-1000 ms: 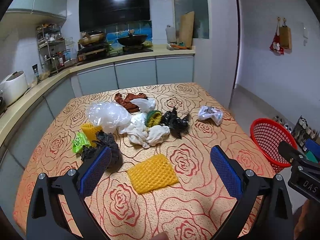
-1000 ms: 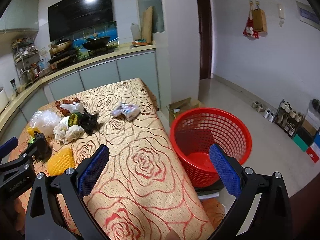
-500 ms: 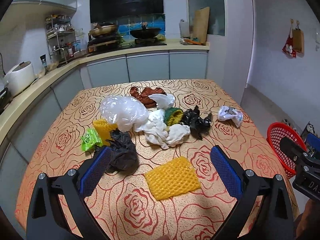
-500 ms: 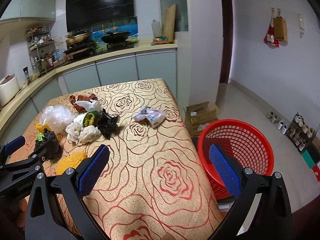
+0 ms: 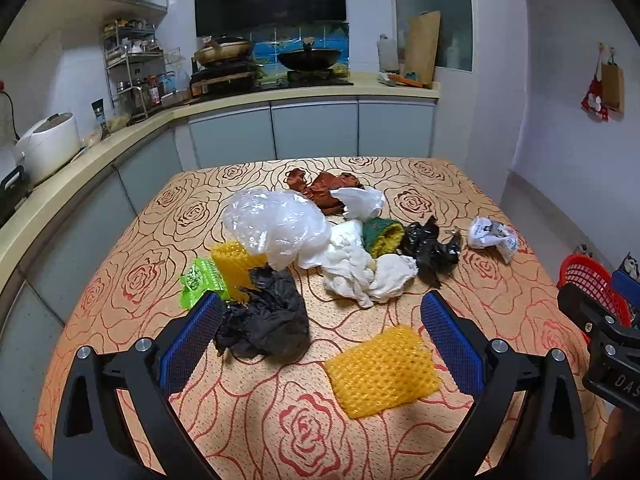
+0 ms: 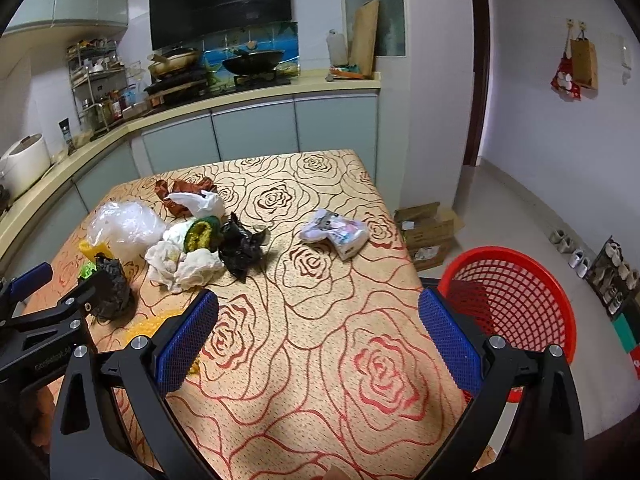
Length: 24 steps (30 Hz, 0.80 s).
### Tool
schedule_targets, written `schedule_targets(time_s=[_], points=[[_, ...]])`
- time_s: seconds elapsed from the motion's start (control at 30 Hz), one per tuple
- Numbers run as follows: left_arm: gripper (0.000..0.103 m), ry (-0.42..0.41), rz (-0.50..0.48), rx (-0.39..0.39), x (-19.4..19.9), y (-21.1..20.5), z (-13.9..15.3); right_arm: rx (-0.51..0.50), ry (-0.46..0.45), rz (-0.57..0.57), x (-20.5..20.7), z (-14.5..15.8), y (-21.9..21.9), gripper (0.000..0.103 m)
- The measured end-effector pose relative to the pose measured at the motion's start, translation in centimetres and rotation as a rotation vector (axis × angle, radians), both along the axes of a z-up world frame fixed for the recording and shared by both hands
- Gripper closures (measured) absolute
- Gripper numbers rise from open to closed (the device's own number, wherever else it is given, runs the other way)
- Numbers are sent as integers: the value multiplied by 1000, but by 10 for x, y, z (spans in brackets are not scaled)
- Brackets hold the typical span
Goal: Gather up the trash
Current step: 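Move the left tool to the black plastic bag and close on it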
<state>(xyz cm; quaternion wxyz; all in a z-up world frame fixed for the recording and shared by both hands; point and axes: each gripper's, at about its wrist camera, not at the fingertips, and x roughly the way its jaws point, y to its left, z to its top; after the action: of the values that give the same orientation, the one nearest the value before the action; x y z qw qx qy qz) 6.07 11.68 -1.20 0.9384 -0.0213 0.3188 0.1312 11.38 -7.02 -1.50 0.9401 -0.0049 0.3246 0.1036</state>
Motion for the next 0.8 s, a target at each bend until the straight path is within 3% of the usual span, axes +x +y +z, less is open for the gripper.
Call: schedule_targets(time_s=[0.8], points=[[7,-5,-148,14,9,-47,1,29,20,-196,-9,-4,-50,5]])
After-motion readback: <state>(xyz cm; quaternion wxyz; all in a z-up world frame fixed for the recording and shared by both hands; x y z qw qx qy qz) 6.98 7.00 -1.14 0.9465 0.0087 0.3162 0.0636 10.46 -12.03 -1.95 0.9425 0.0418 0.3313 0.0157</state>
